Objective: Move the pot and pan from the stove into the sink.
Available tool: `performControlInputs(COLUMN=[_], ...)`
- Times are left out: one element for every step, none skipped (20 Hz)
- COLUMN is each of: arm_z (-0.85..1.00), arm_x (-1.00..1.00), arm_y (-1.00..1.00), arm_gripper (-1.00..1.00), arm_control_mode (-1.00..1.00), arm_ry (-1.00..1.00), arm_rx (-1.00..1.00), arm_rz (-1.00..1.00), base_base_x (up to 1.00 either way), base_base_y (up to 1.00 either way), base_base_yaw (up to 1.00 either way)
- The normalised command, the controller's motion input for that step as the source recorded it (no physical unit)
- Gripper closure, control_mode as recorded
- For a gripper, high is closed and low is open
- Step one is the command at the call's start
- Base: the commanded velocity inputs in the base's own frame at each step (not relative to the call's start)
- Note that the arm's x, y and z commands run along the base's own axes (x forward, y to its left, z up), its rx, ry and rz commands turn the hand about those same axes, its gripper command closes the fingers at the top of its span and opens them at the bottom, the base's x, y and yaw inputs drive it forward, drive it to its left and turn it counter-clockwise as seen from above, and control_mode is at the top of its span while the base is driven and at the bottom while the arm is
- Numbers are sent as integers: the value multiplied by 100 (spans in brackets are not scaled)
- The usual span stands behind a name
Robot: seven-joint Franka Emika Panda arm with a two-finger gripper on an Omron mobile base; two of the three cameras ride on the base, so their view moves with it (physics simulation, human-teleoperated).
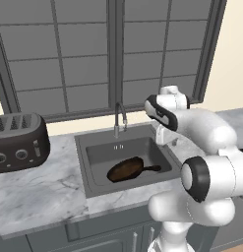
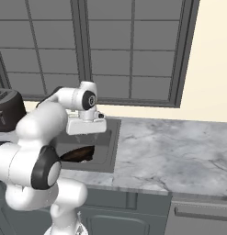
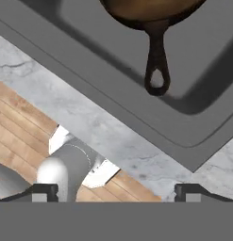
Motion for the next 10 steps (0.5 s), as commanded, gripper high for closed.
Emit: performControlInputs(arm_z=[55,50,44,42,40,40,38,37,32,27], arm_x=[-100,-100,-100,-100,-100,-100,-100,-100,-100,-96], arm_y=[-38,-38,-39,-39,-37,-36,-37,-37,-37,-36], arm_gripper=[-100,-100,-100,-100,-100,-100,-100,-100,-100,-100], arm_control_mode=[-100,-100,-100,-100,-100,-100,-100,-100,-100,-100], arm_ry=[7,6,2,0,0,-2,-5,-7,-12,-18], arm_rx=[3,1,1,0,0,0,0,0,0,0], arm_rz=[0,0,0,0,2,4,6,7,8,9], base_base_x=[0,0,0,0,0,0,0,0,0,0], base_base_y=[0,0,0,0,0,0,0,0,0,0], base_base_yaw=[0,0,0,0,0,0,0,0,0,0])
